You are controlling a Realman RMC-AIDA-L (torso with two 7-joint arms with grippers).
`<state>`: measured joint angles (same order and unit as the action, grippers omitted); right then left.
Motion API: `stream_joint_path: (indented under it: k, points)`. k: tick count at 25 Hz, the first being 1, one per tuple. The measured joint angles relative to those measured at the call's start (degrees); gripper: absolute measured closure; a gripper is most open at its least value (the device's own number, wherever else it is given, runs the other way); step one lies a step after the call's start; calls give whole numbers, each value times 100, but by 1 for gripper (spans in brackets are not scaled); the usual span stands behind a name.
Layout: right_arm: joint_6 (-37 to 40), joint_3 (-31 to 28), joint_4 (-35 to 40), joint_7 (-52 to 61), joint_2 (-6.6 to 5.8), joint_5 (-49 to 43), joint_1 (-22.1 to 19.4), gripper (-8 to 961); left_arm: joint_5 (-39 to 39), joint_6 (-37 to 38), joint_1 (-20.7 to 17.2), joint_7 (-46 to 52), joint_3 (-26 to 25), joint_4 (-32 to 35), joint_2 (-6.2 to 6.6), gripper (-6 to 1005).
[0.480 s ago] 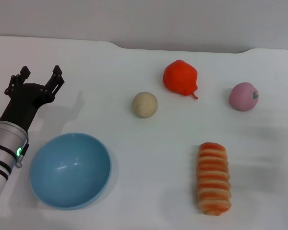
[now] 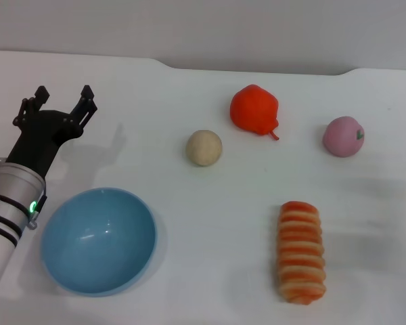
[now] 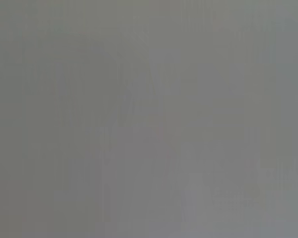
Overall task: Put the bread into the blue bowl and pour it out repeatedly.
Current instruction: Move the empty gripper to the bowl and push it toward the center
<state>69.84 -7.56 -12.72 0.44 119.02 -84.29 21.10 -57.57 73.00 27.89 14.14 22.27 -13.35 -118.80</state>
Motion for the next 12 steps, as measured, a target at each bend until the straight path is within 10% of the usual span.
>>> stream_joint_path:
  k: [12]
  points:
    - [35, 0, -54, 0, 15, -157, -27, 445, 0, 20, 64, -37, 26, 63, 7, 134]
